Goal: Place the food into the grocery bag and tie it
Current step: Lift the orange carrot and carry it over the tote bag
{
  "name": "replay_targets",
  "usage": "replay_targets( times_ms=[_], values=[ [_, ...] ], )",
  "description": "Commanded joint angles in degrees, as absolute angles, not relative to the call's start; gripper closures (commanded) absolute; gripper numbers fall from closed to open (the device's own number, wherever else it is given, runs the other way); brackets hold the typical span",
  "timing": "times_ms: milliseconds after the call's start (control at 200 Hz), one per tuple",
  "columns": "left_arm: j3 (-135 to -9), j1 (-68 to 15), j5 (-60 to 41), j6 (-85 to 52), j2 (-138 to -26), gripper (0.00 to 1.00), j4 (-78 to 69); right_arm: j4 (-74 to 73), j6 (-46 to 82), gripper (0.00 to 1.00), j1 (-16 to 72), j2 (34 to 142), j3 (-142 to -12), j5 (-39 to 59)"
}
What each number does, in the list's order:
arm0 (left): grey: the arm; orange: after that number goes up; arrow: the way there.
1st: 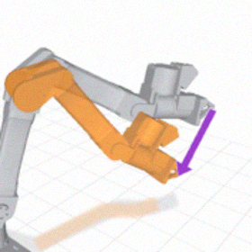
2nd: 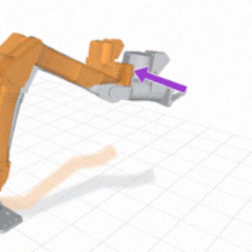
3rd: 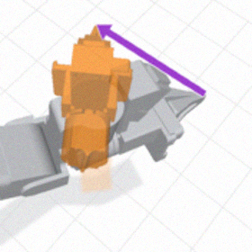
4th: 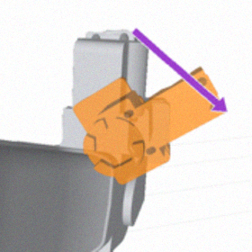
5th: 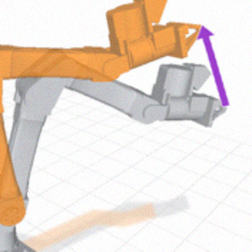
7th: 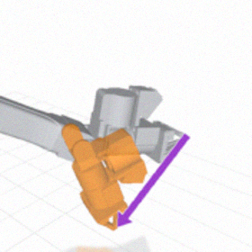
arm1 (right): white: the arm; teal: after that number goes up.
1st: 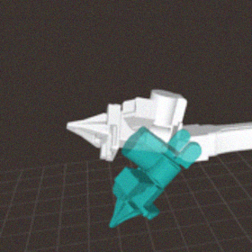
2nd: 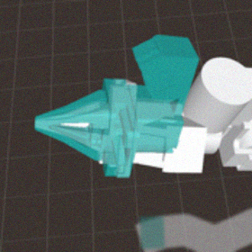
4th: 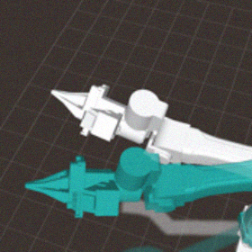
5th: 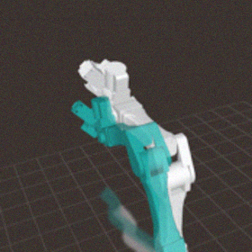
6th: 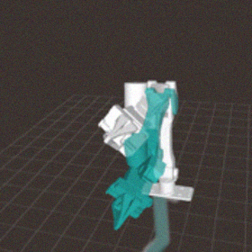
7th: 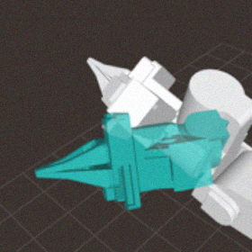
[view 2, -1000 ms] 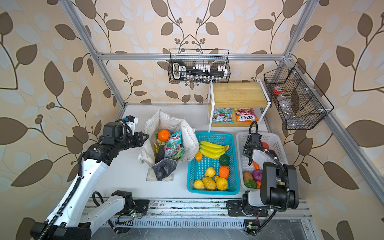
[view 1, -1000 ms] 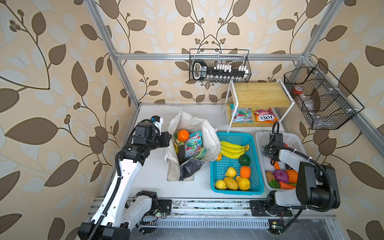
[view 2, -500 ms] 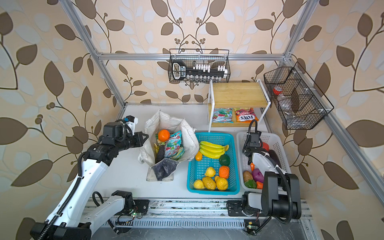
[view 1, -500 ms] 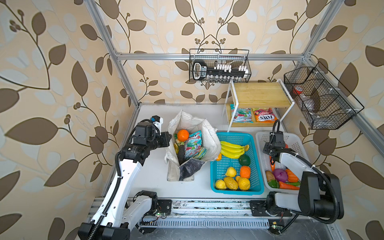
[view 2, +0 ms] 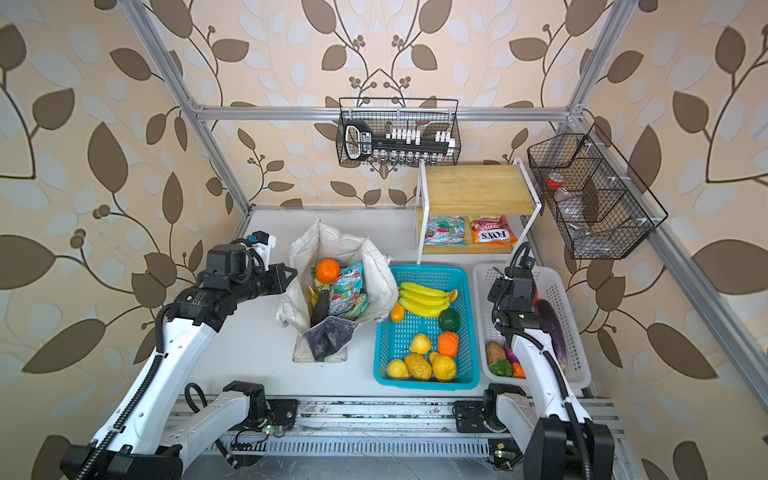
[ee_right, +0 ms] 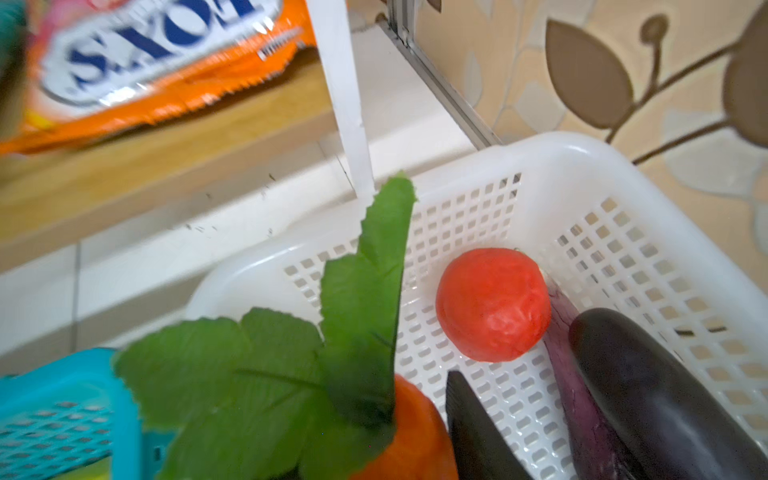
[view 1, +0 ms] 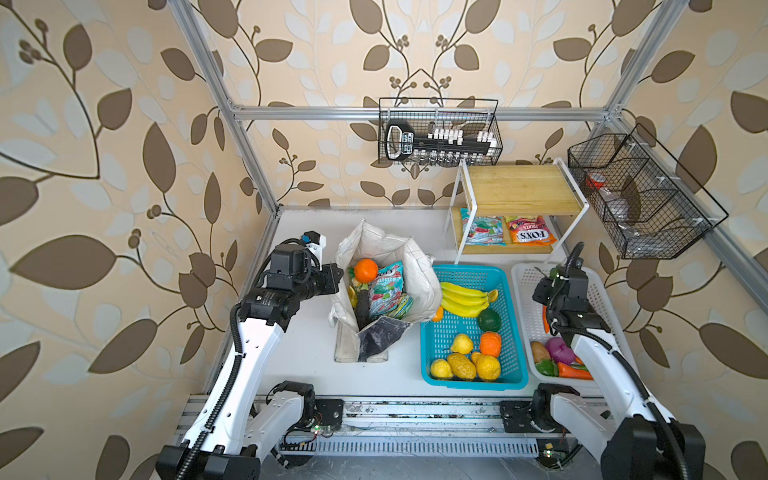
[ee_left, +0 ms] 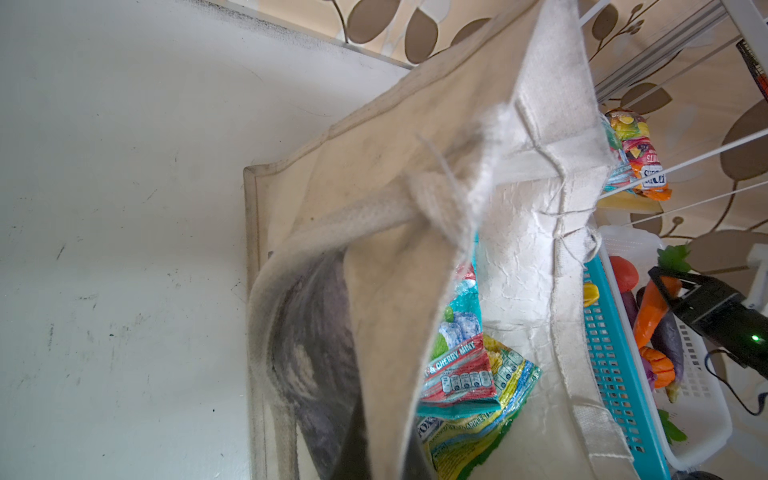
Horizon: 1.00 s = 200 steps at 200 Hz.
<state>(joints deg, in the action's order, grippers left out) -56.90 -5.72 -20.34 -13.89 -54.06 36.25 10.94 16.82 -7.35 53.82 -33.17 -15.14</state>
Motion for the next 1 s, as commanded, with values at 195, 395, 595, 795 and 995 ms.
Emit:
replay_targets(
  times_ms=[195, 395, 595, 795, 995],
  values=[
    [-58.5, -6.3, -19.8, -12.8, -53.0, 1.00, 35.9, 15.0, 17.7, 0.59, -5.1, 47.3, -35.3, -8.1],
    [-58.6, -6.2, -19.9, -12.8, -53.1, 1.00, 35.9, 19.4, 16.6, 0.60, -1.7, 41.9, -38.3, -6.4],
    [-58.5, -6.2, -19.7, -12.8, -53.1, 1.00, 35.9, 21.8, 17.3, 0.60, 3.0, 39.0, -40.5, -5.3],
    [-58.5, -6.2, -19.9, -12.8, -53.2, 1.00, 35.8, 21.1, 20.1, 0.61, 13.1, 38.5, -44.3, -8.5],
    [-58.5, -6.3, -20.2, -12.9, -53.4, 1.00, 35.9, 19.6, 22.5, 0.61, 26.1, 42.5, -48.2, -15.0]
  ],
)
